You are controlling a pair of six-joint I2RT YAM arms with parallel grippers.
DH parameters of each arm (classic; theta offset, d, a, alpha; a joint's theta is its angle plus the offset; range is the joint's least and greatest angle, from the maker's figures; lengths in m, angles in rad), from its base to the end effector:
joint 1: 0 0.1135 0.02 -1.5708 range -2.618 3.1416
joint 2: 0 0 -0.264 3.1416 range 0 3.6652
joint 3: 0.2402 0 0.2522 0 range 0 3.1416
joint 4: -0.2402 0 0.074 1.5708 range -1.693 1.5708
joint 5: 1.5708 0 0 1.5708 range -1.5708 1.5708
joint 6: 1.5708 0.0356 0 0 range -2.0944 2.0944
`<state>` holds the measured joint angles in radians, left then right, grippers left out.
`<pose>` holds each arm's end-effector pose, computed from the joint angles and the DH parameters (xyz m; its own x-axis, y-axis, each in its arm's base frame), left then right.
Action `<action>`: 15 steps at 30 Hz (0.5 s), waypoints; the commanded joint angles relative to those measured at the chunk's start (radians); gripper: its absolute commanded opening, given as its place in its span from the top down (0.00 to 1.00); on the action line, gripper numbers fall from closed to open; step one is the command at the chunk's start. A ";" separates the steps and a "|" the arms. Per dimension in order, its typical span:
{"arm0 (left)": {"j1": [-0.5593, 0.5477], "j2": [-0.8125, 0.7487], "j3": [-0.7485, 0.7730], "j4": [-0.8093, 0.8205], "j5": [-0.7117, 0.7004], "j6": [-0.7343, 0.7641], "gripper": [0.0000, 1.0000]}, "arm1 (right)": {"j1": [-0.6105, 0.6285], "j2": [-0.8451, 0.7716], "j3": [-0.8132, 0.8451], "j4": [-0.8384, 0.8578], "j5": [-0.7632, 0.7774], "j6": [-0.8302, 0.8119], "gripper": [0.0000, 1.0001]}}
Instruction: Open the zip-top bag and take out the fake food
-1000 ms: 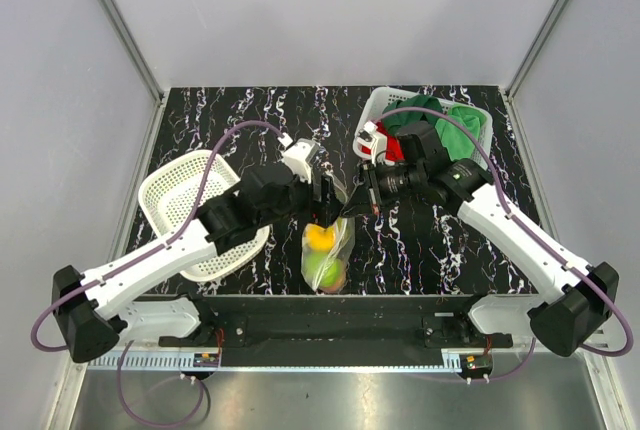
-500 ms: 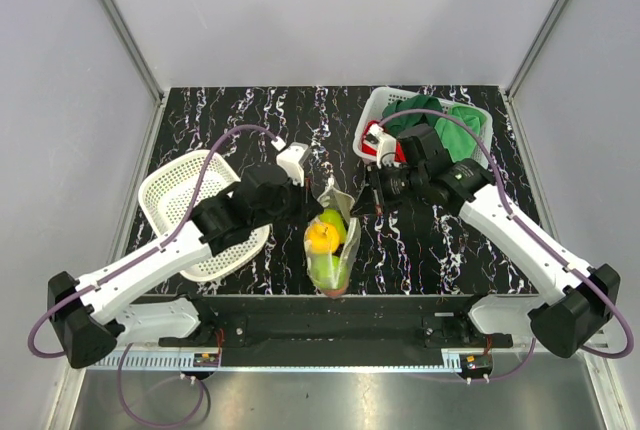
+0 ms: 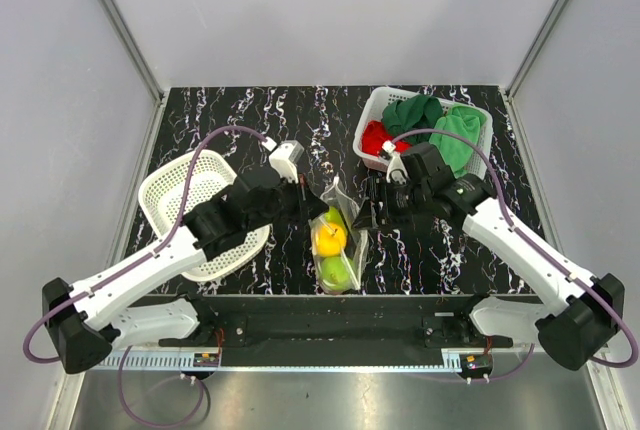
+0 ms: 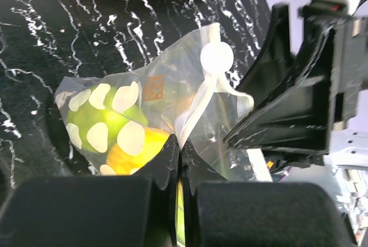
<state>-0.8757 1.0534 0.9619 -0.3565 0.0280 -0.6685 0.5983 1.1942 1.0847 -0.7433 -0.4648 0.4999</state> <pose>0.1514 -0.1831 0.3328 -0.7035 -0.1237 -0.6998 0.4432 0.6934 -0.5682 0.1915 0.1498 0.3122 -0.9043 -0.0978 -0.4156 -0.3574 0.7058 0.6116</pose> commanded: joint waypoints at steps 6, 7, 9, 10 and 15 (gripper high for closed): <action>0.001 0.020 0.044 0.140 0.027 -0.013 1.00 | 0.001 -0.073 -0.076 0.078 -0.023 0.054 0.96; 0.003 0.022 0.046 0.127 0.026 -0.002 1.00 | 0.001 -0.088 -0.062 0.065 0.036 0.051 1.00; 0.003 0.022 0.052 0.085 0.004 0.043 1.00 | 0.001 -0.119 -0.008 0.024 0.081 0.023 1.00; 0.003 0.014 0.043 0.045 -0.002 0.058 1.00 | 0.001 -0.119 0.012 0.007 0.104 0.009 1.00; 0.006 -0.053 0.011 -0.058 0.001 0.159 1.00 | 0.001 -0.085 0.075 -0.050 0.081 -0.087 1.00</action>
<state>-0.8757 1.0744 0.9623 -0.3614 0.0299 -0.6106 0.5983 1.1061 1.0863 -0.7616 -0.4099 0.5007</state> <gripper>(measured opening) 0.012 0.011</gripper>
